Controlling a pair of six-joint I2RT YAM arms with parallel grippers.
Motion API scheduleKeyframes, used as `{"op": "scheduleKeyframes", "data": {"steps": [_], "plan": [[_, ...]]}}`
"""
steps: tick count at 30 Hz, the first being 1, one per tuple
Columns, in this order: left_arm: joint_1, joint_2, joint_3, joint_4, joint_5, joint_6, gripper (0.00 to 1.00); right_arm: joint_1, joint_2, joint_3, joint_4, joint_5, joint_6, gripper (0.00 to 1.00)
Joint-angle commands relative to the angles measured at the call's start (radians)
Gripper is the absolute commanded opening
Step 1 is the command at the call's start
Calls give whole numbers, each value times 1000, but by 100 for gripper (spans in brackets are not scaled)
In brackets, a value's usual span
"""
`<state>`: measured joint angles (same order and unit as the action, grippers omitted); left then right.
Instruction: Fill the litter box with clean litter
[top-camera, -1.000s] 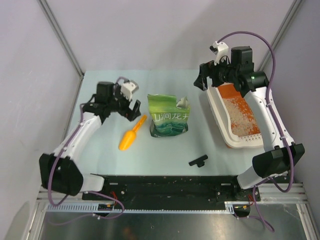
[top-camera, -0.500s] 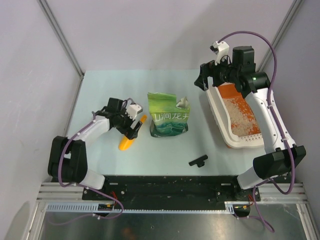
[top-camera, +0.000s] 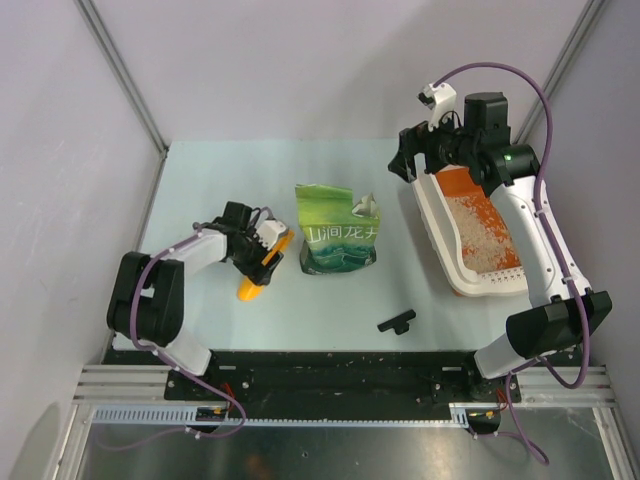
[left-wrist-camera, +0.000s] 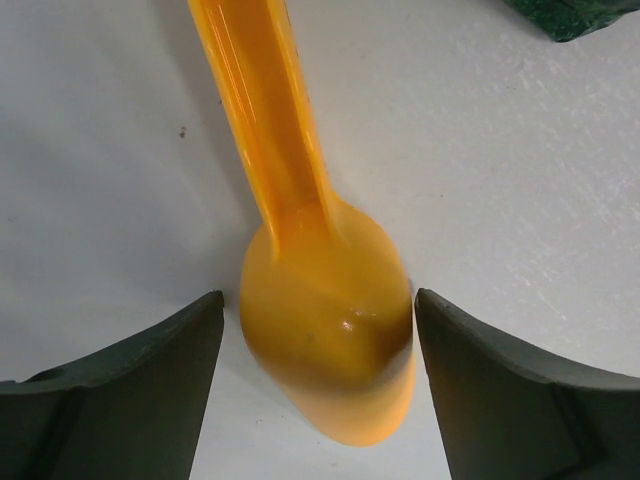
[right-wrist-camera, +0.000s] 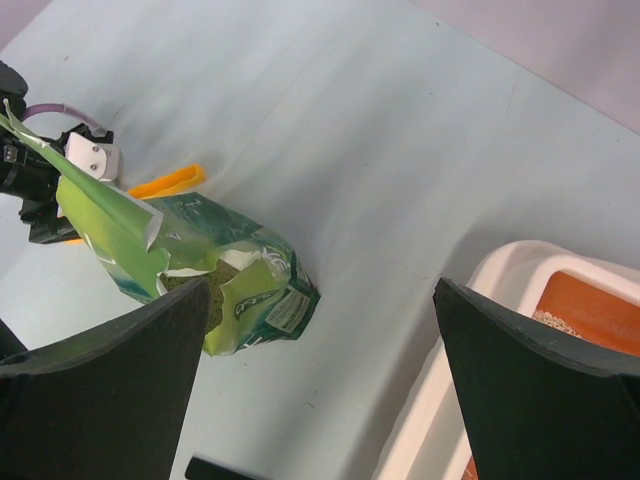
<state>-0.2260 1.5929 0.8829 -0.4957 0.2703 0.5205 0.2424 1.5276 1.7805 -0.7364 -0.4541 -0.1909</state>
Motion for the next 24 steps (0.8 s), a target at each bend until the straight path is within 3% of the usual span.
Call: {"op": "scheduleKeyframes", "data": {"steps": [1, 7, 12, 13, 17, 18, 21, 24], "plan": [[2, 18, 13, 14, 58, 10, 77, 9, -23, 5, 29, -14, -21, 98], [2, 19, 10, 13, 66, 9, 56, 15, -14, 10, 28, -11, -27, 98], [30, -60, 30, -33, 112, -59, 43, 20, 5, 45, 14, -9, -56, 99], [39, -95, 50, -59, 119, -80, 31, 21, 12, 51, 12, -8, -59, 99], [118, -172, 125, -109, 194, -166, 13, 21, 42, 108, 0, 0, -77, 99], [155, -185, 173, -113, 242, -184, 0, 20, 49, 141, -3, -6, -90, 99], [223, -205, 310, -115, 386, -240, 0, 17, 65, 177, 6, -67, -116, 98], [257, -189, 465, -118, 550, -280, 0, 26, -2, 79, 176, -130, -157, 98]]}}
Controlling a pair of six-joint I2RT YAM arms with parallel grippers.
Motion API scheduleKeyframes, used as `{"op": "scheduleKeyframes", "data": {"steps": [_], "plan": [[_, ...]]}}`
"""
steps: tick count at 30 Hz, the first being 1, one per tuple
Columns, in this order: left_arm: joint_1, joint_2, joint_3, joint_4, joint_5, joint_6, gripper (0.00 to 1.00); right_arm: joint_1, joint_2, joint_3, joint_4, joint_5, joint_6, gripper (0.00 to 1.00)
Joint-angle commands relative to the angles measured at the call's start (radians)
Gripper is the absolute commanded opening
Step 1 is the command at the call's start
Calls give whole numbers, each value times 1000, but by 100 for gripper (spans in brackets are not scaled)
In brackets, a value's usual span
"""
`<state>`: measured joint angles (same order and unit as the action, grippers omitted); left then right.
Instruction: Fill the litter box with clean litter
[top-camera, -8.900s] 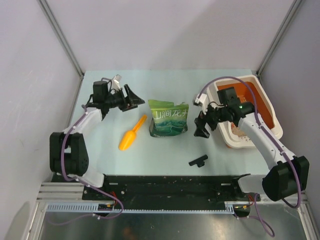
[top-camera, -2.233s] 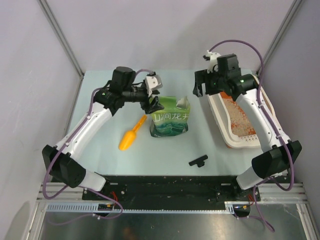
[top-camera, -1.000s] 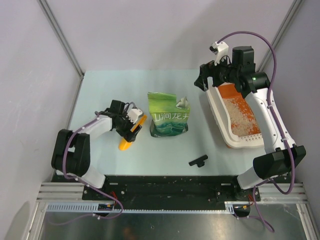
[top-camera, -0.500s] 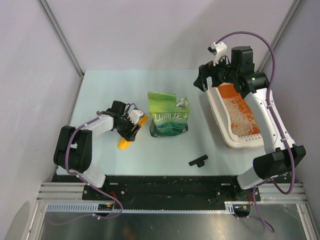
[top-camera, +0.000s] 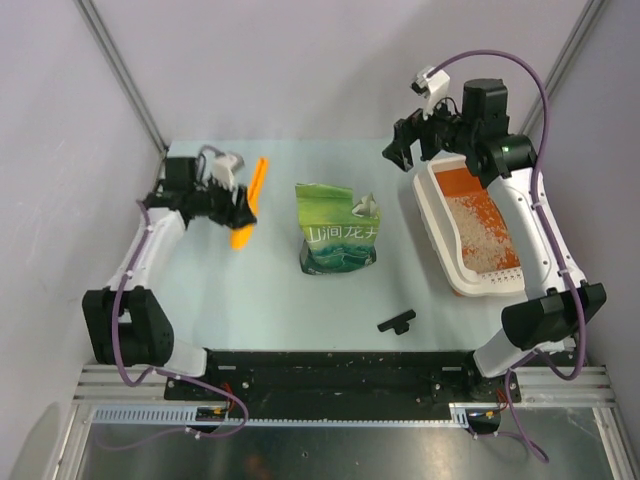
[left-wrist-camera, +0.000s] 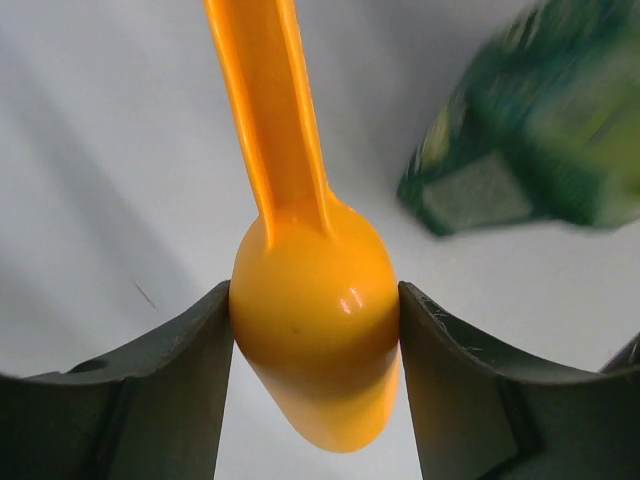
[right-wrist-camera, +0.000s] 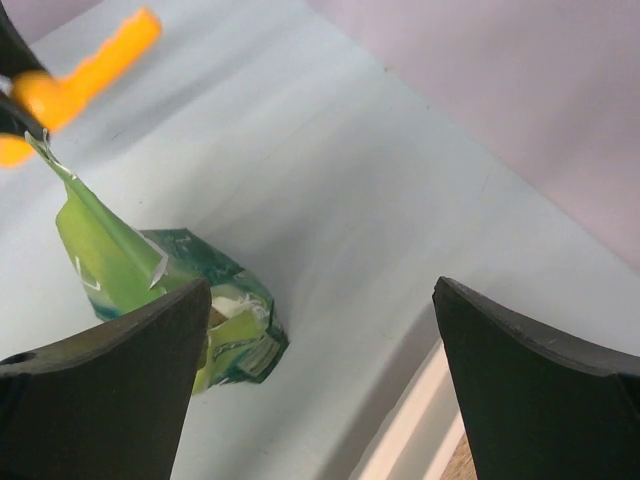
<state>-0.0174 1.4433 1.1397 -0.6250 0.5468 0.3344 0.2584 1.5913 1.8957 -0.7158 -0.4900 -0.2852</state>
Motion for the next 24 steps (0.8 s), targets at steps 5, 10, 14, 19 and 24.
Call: {"op": "scheduleKeyframes", "data": {"steps": [5, 10, 14, 19, 24], "plan": [[48, -15, 391, -54, 520, -100, 0, 122, -129, -141, 271, -81, -394, 100], [27, -7, 424, -99, 572, -127, 0, 284, -175, -289, 411, 68, -822, 98], [-62, -47, 388, -133, 501, -95, 0, 378, -169, -406, 639, 191, -1032, 98], [-142, -96, 402, -212, 392, -32, 0, 438, -143, -443, 837, 202, -1215, 99], [-193, -130, 391, -262, 335, 34, 0, 453, -157, -468, 790, 114, -1408, 99]]}}
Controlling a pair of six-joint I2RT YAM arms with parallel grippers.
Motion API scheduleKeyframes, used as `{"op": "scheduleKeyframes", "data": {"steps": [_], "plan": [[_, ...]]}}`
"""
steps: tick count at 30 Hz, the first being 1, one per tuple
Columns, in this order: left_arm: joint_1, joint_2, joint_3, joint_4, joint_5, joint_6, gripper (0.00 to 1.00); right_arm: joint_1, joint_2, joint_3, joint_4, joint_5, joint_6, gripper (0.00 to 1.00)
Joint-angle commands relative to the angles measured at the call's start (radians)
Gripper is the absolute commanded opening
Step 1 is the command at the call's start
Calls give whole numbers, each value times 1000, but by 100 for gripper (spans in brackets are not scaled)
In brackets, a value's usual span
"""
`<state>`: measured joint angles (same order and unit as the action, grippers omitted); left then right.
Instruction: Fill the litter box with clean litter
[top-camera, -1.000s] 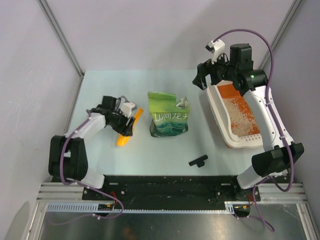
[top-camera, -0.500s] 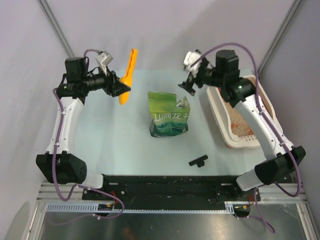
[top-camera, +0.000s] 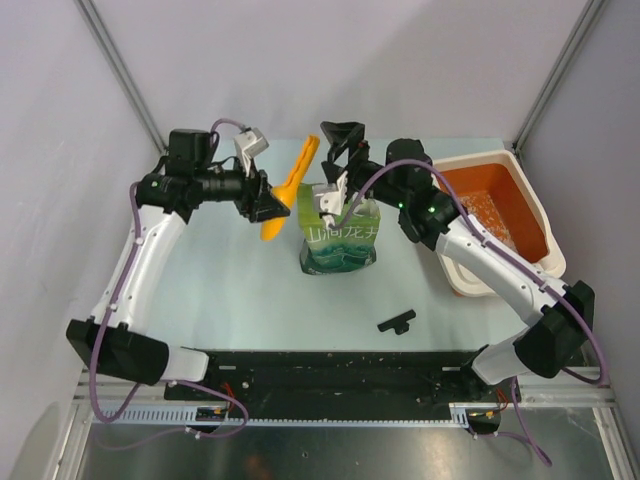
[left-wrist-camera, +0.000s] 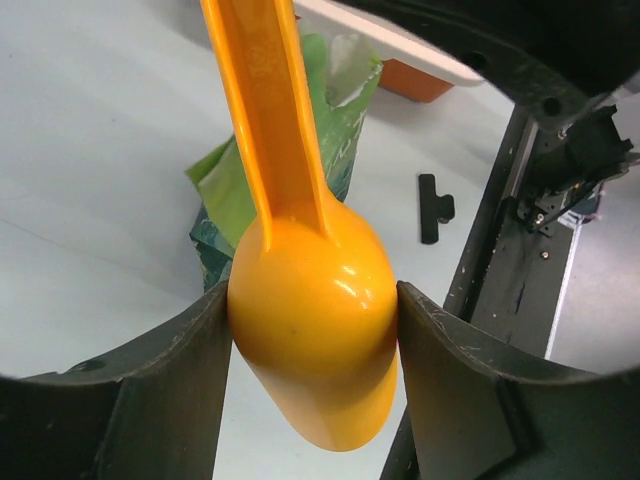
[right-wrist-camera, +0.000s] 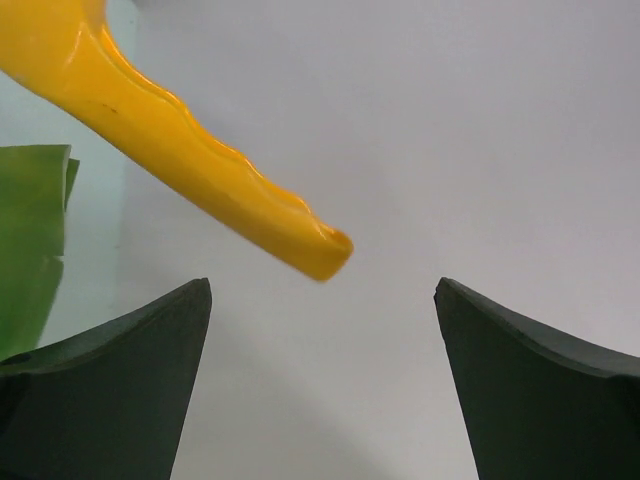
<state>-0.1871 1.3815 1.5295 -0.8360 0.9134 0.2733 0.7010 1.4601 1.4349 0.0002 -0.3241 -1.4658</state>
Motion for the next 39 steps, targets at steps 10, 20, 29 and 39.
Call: {"op": "scheduleKeyframes", "data": {"steps": [10, 20, 29, 39], "plan": [[-74, -84, 0, -77, -80, 141, 0, 54, -18, -28, -112, 5, -421, 90], [-130, -67, 17, -94, -84, 167, 0, 72, -38, -41, -186, -7, -482, 75], [-133, -62, 34, -94, -110, 185, 30, 74, -30, -41, -184, 86, -444, 19], [-147, -308, -92, 330, -208, 263, 100, 45, -99, 28, -380, 106, -84, 0]]}}
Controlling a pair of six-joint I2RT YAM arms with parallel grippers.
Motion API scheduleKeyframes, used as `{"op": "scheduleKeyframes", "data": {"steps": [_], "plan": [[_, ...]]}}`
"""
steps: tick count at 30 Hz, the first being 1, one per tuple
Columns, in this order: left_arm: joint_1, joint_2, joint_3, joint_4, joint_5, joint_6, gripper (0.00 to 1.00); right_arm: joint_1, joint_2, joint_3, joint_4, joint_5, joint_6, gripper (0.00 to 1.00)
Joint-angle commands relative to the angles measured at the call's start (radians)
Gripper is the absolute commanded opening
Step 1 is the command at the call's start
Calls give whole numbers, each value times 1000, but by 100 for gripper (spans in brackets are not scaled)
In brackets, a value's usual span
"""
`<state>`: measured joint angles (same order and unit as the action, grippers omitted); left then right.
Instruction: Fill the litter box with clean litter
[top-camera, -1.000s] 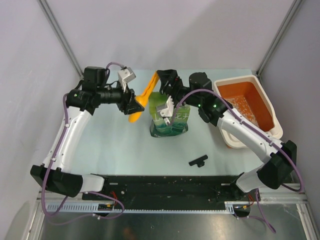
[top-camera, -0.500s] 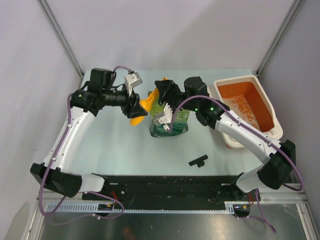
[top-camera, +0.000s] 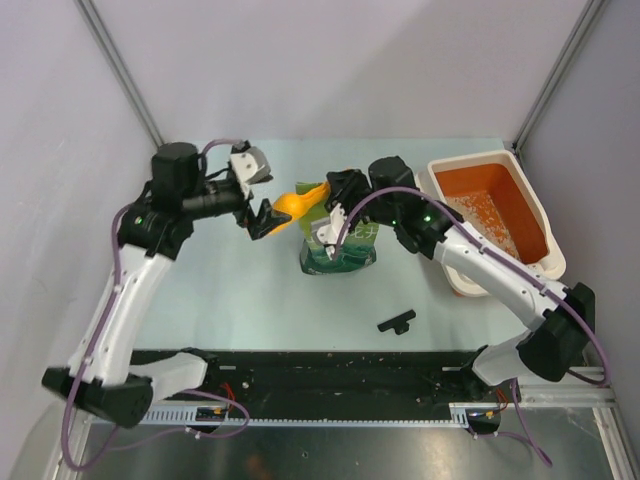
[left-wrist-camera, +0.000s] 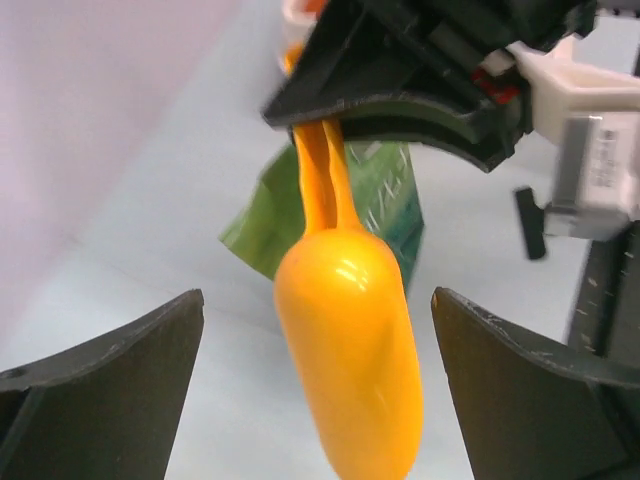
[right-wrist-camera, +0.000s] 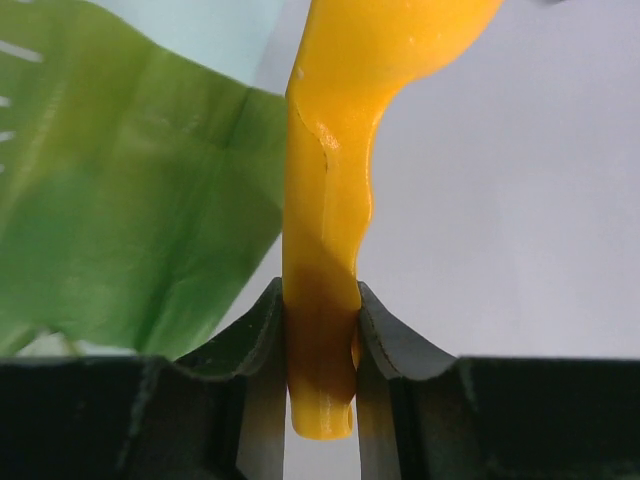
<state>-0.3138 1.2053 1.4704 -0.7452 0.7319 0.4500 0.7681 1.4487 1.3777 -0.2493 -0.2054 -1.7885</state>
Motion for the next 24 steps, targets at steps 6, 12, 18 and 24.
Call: {"op": "scheduleKeyframes", "data": {"steps": [6, 12, 18, 24], "plan": [[-51, -133, 13, 279, 14, 217, 98, -98, -109, 198, -402, -123, 544, 0], [-186, -145, 12, 280, -55, 508, 96, -179, -74, 391, -640, -262, 961, 0], [-324, -125, -50, 308, -178, 671, 88, -260, -53, 439, -812, -432, 1140, 0], [-329, -147, -105, 398, -174, 740, 83, -280, -77, 371, -857, -471, 1166, 0]]}}
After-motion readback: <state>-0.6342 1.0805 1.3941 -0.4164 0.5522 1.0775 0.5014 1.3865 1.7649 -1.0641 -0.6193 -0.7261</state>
